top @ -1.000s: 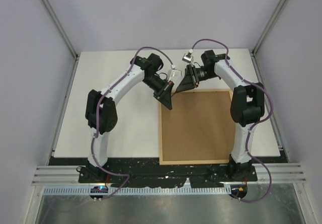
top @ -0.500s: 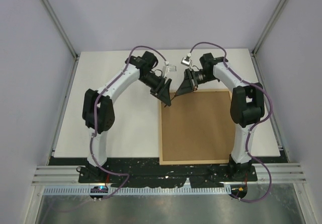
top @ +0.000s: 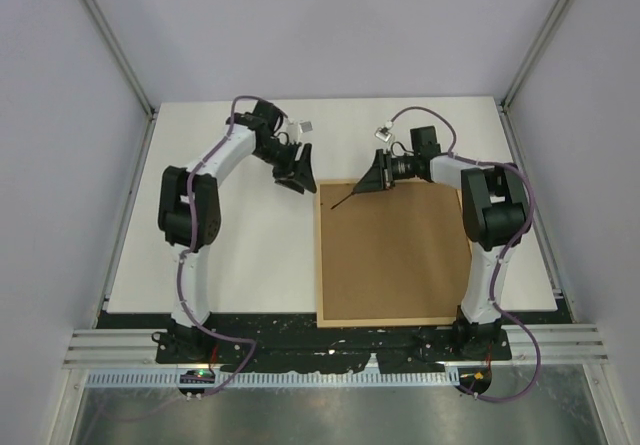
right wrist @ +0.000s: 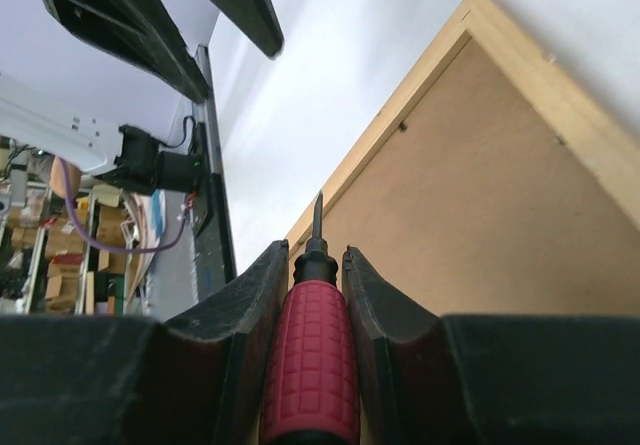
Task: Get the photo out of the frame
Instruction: Adjust the screwdriver, then release the photo frame item from the photo frame.
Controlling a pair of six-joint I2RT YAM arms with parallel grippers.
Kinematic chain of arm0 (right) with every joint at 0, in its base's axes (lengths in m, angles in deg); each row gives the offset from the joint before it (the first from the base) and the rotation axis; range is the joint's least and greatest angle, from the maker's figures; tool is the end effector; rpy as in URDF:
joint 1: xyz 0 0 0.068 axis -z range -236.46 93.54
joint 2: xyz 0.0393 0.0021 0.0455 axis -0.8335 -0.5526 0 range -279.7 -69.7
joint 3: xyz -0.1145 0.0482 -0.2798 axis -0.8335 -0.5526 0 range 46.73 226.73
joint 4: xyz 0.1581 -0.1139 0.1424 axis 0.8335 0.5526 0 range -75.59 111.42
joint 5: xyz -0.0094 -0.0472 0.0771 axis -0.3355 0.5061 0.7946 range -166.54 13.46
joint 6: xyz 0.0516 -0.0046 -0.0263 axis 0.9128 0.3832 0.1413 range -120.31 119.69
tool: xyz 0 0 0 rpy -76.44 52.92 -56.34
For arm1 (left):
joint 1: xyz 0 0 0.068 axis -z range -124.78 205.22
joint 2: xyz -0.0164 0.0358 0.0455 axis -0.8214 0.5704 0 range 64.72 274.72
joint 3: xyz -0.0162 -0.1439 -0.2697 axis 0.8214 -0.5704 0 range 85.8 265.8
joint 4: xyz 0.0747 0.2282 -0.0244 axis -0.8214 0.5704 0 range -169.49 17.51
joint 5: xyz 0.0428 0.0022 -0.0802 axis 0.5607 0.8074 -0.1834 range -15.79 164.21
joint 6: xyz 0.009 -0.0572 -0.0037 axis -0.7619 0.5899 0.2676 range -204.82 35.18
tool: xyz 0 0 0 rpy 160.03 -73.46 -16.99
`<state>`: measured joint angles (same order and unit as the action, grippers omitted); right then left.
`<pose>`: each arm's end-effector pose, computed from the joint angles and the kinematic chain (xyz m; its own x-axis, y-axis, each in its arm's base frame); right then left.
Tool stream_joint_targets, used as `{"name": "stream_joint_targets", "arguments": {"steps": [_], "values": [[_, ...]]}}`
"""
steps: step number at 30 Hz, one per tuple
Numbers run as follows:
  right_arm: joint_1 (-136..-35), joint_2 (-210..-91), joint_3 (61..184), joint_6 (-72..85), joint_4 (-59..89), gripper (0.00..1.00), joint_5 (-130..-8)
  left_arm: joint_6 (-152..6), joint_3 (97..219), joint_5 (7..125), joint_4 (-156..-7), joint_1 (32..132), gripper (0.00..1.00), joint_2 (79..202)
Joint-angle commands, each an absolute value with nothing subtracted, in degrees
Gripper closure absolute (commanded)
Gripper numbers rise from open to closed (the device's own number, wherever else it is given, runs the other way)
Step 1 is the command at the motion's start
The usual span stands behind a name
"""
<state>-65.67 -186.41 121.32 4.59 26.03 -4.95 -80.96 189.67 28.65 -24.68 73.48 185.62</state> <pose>0.3998 0.1049 0.2044 -0.8446 -0.1097 -0.5240 -0.5343 0.2322 0.8127 0.4054 -0.1650 0.2633 -0.9293 0.2570 -0.2653 0.3690 0.6140 -0.6978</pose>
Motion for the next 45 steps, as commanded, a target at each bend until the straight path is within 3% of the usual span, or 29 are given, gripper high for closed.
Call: {"name": "stream_joint_targets", "arguments": {"steps": [1,5,13,19,39,45], "values": [[-65.9,-188.2,118.7,21.0,-1.2,0.92,-8.3,-77.6,192.5,31.3,-25.7,73.9,0.43,191.1],[-65.7,-190.9,115.5,28.8,-14.7,0.92,-12.5,-76.2,193.4,31.7,-25.9,73.9,0.45,194.1],[-65.7,-192.7,115.8,27.9,-10.0,0.92,-17.9,-72.7,192.8,33.1,-26.9,74.2,0.47,196.7],[-65.8,-194.7,115.7,32.1,-10.7,0.92,-15.5,-71.3,193.2,32.2,-27.5,75.5,0.48,197.9],[-66.5,-196.5,111.2,39.9,-24.2,0.92,-11.1,-69.7,193.0,31.7,-28.6,76.9,0.72,199.5],[-67.1,-196.7,111.2,39.7,-24.0,0.92,-11.1,-69.5,192.9,31.4,-28.7,77.0,0.73,200.0]]}}
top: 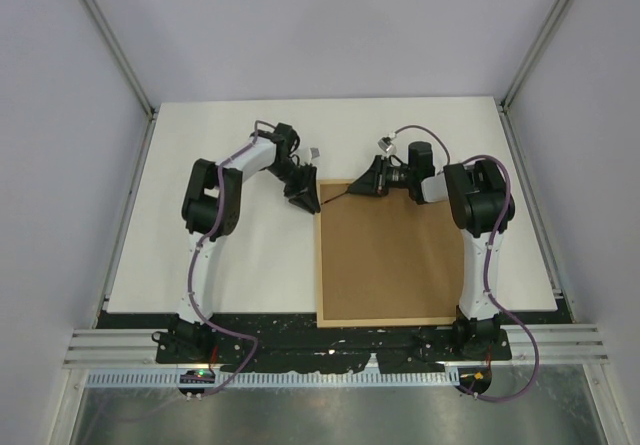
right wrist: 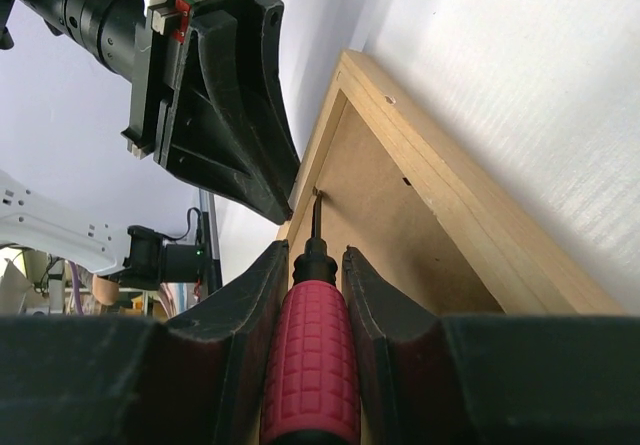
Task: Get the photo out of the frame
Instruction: Release the photo frame item from the photo frame.
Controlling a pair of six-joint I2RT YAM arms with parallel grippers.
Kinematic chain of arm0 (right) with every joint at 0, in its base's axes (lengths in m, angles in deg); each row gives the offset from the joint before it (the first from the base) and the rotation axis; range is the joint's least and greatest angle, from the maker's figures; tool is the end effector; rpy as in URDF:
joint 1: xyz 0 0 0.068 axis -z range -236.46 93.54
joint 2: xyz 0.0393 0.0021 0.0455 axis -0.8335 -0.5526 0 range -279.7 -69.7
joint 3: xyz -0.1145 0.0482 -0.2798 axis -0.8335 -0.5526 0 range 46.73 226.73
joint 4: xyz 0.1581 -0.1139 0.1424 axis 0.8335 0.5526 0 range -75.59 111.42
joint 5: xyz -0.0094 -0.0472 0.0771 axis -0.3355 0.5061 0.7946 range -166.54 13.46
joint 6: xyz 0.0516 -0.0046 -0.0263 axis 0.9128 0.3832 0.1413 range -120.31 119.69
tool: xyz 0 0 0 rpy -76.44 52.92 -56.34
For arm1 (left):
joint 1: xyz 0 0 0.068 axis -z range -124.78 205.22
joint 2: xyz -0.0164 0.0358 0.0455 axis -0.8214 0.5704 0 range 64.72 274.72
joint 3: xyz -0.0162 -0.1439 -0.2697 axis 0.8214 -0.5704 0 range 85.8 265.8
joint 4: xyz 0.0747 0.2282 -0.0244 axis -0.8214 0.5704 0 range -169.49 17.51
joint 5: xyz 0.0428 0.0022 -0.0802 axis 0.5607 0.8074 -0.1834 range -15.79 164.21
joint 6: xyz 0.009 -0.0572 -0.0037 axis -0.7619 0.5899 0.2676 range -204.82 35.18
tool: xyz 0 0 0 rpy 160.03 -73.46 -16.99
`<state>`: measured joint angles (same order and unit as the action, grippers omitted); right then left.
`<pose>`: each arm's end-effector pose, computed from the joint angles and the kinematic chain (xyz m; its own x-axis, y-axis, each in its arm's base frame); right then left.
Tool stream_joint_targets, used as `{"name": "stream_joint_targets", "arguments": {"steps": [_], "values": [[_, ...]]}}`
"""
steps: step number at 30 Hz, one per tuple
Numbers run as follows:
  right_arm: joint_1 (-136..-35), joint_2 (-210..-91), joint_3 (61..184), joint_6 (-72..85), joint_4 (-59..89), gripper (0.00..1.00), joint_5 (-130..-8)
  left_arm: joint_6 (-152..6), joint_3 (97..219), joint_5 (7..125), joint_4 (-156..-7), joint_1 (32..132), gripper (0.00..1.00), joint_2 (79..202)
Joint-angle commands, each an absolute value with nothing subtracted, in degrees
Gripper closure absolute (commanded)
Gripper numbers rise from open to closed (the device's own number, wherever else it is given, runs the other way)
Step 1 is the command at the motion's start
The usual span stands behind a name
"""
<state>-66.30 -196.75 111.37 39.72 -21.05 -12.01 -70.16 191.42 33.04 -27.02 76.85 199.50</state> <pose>0.4253 0.1119 0.1397 -0.8992 0.1247 -0.4194 -0.3762 0.2691 0.8866 0.4267 -0.1986 0.1645 -0.9825 0.1847 0.0240 0.1219 0.7352 -0.6668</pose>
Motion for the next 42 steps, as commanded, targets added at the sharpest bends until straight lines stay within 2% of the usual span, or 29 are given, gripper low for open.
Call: {"name": "stream_joint_targets", "arguments": {"steps": [1,6,18,30,36,42], "values": [[-66.9,-196.6,111.2,39.7,-24.1,0.92,-11.2,-69.4,192.9,31.4,-28.8,76.9,0.73,200.1],[-67.3,-196.6,111.2,39.4,-24.0,0.92,-11.3,-69.1,193.0,31.4,-29.0,76.8,0.75,200.3],[-70.3,-197.3,111.2,37.3,-22.9,0.92,-13.6,-69.0,193.0,30.5,-29.0,77.8,0.88,200.4],[-72.8,-196.5,111.3,39.3,-23.1,0.92,-17.0,-69.1,192.2,31.8,-29.1,78.5,0.91,199.2],[-77.5,-187.2,117.0,28.7,-5.9,0.92,-25.1,-69.1,192.1,32.5,-29.0,78.6,0.9,198.9],[-85.3,-186.0,128.1,18.0,12.6,0.92,-31.4,-69.3,192.1,33.6,-29.0,79.1,0.9,198.5]]}}
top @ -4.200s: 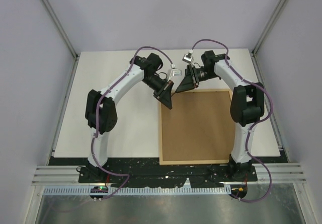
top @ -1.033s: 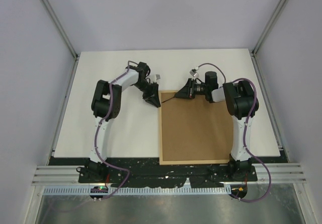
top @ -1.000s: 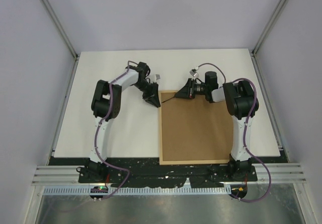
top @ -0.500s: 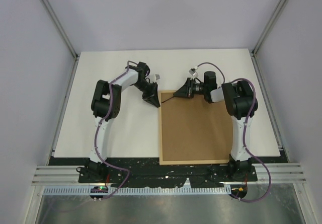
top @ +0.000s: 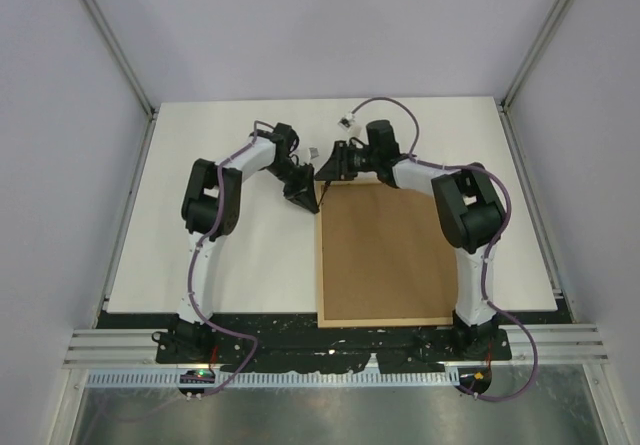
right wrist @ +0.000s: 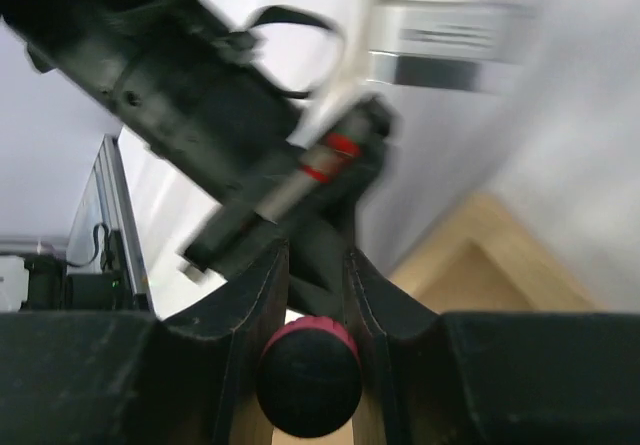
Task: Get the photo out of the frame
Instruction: Release the photo frame item from the photo frame.
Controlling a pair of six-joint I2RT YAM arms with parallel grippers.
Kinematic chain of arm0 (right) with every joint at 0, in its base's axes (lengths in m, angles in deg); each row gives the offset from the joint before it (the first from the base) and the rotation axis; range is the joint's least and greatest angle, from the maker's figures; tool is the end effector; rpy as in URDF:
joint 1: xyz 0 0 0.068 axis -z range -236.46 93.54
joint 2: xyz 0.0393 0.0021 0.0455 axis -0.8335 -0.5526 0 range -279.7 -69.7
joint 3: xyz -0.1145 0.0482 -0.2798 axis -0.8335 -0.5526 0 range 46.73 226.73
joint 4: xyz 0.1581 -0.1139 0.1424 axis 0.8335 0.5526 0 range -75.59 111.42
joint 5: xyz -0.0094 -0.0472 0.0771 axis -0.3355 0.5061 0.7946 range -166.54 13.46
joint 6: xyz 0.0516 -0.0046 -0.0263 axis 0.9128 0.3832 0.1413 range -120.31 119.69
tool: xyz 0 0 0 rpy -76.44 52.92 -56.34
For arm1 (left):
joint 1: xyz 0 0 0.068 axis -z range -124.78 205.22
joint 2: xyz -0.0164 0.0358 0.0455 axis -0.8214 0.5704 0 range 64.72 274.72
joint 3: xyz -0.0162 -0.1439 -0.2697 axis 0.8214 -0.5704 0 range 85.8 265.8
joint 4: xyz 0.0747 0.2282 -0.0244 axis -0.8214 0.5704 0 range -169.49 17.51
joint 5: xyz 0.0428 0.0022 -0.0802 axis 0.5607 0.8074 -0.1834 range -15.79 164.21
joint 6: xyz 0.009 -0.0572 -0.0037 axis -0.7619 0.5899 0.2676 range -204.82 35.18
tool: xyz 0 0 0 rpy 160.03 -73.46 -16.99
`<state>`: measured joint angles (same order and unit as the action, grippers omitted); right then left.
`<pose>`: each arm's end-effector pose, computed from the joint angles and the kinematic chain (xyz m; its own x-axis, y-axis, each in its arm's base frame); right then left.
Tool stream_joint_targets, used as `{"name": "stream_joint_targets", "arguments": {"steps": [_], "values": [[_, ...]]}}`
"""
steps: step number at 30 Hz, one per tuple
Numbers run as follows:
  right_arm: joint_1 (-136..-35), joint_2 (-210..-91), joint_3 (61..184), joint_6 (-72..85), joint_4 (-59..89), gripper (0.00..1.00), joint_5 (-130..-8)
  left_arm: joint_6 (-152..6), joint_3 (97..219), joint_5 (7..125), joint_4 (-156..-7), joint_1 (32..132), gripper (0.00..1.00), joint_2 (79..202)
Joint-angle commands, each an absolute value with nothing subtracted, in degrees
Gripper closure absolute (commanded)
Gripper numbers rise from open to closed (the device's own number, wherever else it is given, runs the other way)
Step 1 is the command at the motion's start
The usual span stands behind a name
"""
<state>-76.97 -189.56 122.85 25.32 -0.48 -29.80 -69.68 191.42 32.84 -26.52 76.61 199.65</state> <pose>0.4212 0.1900 0.2116 -0.7697 0.0285 -0.6377 -0.5597 0.4504 0.6956 0.4268 -0.1966 0.1633 -0.9837 0.1748 0.0413 0.1031 0.7377 -0.6672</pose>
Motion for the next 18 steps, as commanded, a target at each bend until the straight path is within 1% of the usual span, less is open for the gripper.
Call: {"name": "stream_joint_targets", "arguments": {"steps": [1,3,5,7,10,12,15,18], "values": [[-85.7,-185.9,129.3,17.4,13.2,0.92,-31.8,-69.4,192.2,33.7,-28.9,79.1,0.9,198.3],[-86.1,-185.6,130.3,16.7,14.1,0.92,-32.0,-69.6,192.6,34.1,-28.8,79.1,0.89,198.1],[-85.9,-185.2,131.9,13.6,20.2,0.92,-32.4,-70.1,193.0,35.1,-28.0,79.1,0.86,198.0],[-85.3,-184.0,133.7,8.6,27.0,0.92,-31.7,-70.3,193.5,35.5,-27.5,79.0,0.79,197.7],[-83.2,-181.3,135.8,1.8,38.5,0.92,-29.4,-70.4,194.4,35.9,-27.2,78.5,0.66,197.2],[-80.9,-180.1,136.0,-1.6,43.0,0.92,-25.3,-70.6,195.6,36.0,-26.5,78.4,0.6,197.1],[-76.2,-179.4,135.9,-1.8,46.9,0.92,-12.1,-70.8,197.5,36.6,-26.0,78.3,0.56,197.2],[-72.6,-177.6,133.5,-6.4,51.8,0.92,-9.9,-71.8,200.1,39.3,-24.0,78.3,0.55,198.1]]}}
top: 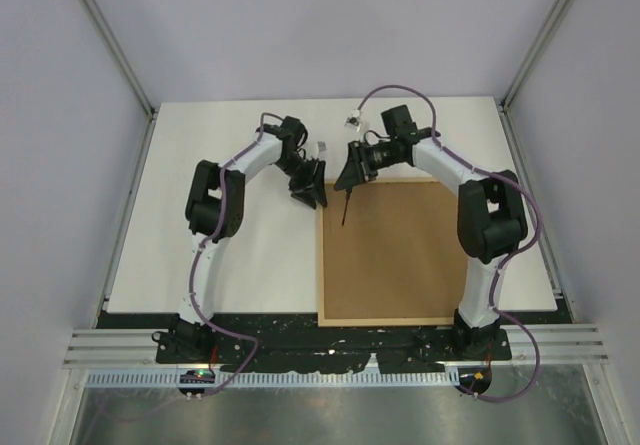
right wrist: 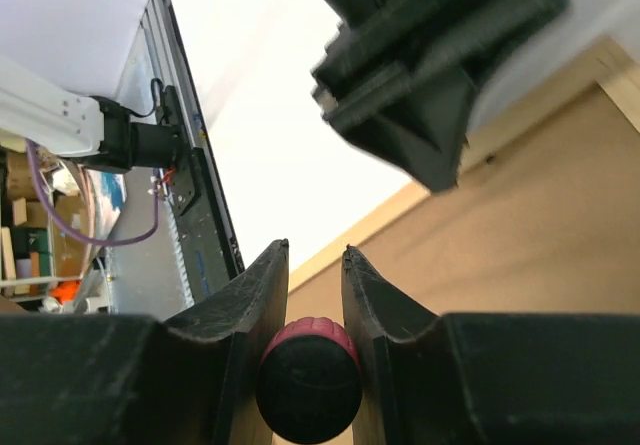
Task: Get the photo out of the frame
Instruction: Release the photo frame item from the photo frame, then adjust the photo frame item on the photo frame.
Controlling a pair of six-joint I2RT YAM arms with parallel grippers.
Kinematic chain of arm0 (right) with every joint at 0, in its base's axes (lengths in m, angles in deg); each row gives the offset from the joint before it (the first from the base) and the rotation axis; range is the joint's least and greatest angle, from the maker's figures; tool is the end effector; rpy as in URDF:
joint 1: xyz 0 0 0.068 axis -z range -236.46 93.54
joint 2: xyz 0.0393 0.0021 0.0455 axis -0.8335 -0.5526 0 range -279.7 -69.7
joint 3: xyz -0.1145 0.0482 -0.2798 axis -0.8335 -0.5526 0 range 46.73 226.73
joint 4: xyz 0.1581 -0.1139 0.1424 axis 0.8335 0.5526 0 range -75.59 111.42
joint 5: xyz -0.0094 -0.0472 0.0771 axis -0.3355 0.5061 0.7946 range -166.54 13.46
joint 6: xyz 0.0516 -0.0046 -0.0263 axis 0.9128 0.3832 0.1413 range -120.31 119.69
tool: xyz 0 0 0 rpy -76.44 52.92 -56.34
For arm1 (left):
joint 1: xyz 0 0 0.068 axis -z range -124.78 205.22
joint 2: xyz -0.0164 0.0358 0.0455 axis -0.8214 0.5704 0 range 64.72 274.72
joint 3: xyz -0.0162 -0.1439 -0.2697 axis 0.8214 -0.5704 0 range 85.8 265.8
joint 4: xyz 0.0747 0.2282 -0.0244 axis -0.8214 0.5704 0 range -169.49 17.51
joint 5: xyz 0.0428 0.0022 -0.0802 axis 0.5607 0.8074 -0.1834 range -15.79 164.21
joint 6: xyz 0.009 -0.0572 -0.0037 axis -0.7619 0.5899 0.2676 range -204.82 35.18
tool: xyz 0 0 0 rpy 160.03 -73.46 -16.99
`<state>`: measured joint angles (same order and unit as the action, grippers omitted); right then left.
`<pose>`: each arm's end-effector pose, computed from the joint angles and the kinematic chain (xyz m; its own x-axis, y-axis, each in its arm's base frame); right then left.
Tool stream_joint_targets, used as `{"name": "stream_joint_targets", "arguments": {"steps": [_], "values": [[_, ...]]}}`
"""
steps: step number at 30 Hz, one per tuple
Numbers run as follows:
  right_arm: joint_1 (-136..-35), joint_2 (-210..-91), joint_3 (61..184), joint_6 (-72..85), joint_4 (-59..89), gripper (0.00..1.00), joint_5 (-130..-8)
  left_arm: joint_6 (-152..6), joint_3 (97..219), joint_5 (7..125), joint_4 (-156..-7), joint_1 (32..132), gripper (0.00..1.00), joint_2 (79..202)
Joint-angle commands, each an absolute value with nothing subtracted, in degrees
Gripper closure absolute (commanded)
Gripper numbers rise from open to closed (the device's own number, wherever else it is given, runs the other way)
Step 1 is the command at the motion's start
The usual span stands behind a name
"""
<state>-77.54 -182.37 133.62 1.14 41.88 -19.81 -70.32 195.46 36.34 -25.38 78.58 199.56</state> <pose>0.3794 0.1836 0.2680 -0.7642 -0.2798 -0.5812 -0.6450 0.3392 0.6848 0.4287 -0.2129 0.1792 -0.9779 0.2071 -0.0289 0.1786 0.7554 -0.6304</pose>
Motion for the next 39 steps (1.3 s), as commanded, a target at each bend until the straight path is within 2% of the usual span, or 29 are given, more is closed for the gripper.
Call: {"name": "stream_joint_targets", "arguments": {"steps": [1,9,14,25,39], "values": [[-72.1,-176.2,132.2,-9.2,52.3,0.92,-12.0,-71.9,201.2,41.5,-22.9,78.4,0.55,198.7],[-72.2,-174.1,118.1,-13.3,46.6,0.92,-19.2,-72.2,206.4,55.0,-18.8,81.7,0.53,202.0],[-74.8,-172.8,114.2,-12.3,42.8,0.92,-21.0,-71.7,207.4,56.5,-18.7,83.5,0.52,203.1],[-81.6,-170.7,113.0,-11.7,40.8,0.92,-23.2,-71.0,208.9,62.2,-17.4,86.9,0.51,203.2],[-84.6,-163.9,110.4,-14.8,44.4,0.92,-19.9,-68.1,210.8,66.2,-18.1,87.6,0.62,204.0]]}}
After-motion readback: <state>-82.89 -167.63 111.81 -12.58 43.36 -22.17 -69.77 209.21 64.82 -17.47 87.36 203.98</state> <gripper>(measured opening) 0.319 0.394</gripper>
